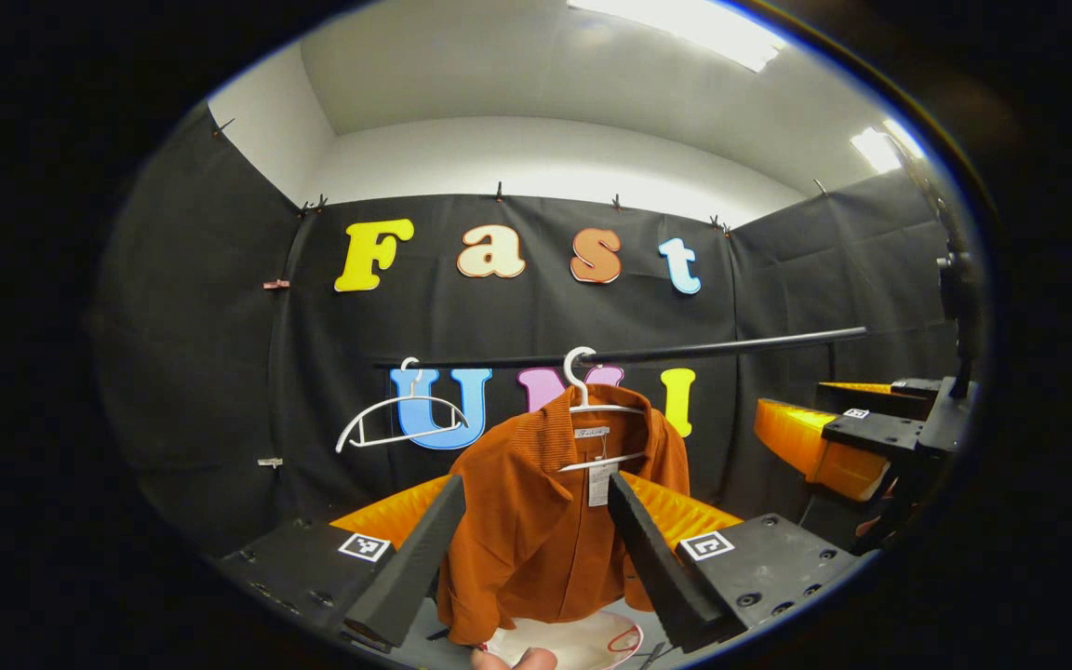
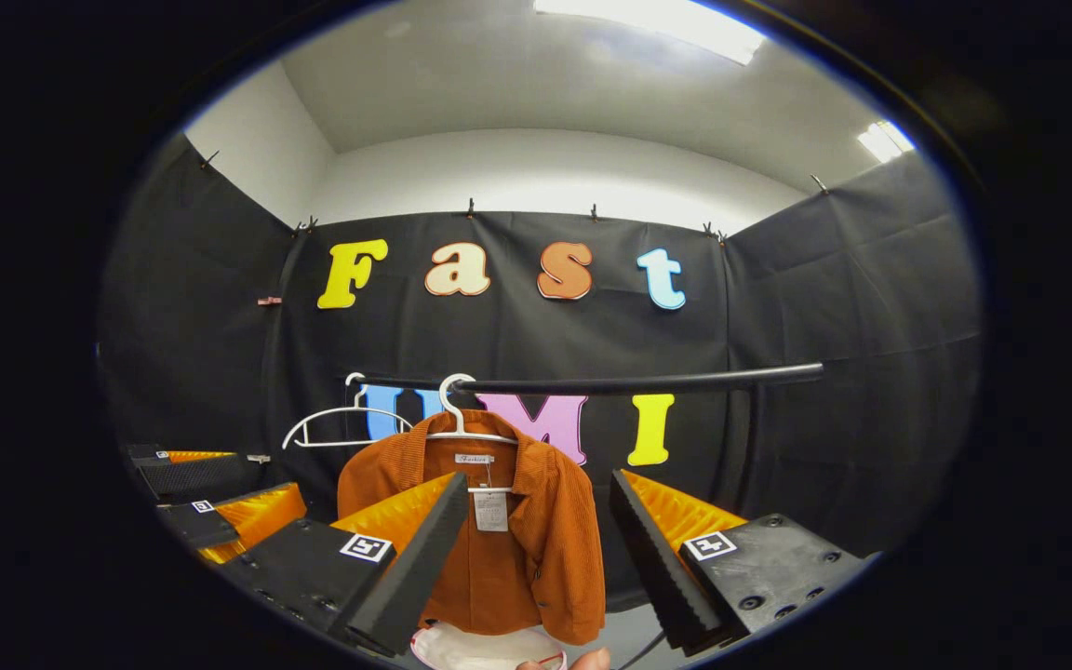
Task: Grasp the clothes on the hanger with both hands and then place them into the laundry hamper below.
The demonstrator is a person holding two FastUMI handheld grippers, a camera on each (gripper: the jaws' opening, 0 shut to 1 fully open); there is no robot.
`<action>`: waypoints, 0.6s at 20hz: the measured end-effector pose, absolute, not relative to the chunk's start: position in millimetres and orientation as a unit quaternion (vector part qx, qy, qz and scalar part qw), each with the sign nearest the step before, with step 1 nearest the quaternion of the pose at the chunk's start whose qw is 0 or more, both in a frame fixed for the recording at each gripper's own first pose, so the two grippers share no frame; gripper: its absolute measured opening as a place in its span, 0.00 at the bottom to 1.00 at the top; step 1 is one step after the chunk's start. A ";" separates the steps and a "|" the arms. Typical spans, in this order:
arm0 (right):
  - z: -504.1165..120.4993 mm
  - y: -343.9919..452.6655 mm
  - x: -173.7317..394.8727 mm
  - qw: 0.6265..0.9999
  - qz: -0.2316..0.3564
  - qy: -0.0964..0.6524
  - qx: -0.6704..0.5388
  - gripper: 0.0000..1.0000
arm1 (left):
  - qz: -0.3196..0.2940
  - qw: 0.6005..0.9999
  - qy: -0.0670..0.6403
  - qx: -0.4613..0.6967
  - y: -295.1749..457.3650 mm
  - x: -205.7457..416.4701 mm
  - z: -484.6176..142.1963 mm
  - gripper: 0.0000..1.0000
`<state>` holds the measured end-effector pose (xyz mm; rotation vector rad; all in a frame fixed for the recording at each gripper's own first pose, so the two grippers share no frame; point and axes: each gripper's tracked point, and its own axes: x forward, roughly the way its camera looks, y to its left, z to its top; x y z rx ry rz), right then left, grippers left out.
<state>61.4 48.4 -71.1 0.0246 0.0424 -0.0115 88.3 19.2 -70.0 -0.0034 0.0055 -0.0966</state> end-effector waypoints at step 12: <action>-176.9 40.1 169.3 0.996 0.052 0.051 0.046 0.99 | 0.011 1.000 0.026 0.003 -16.0 214.2 -149.2 0.96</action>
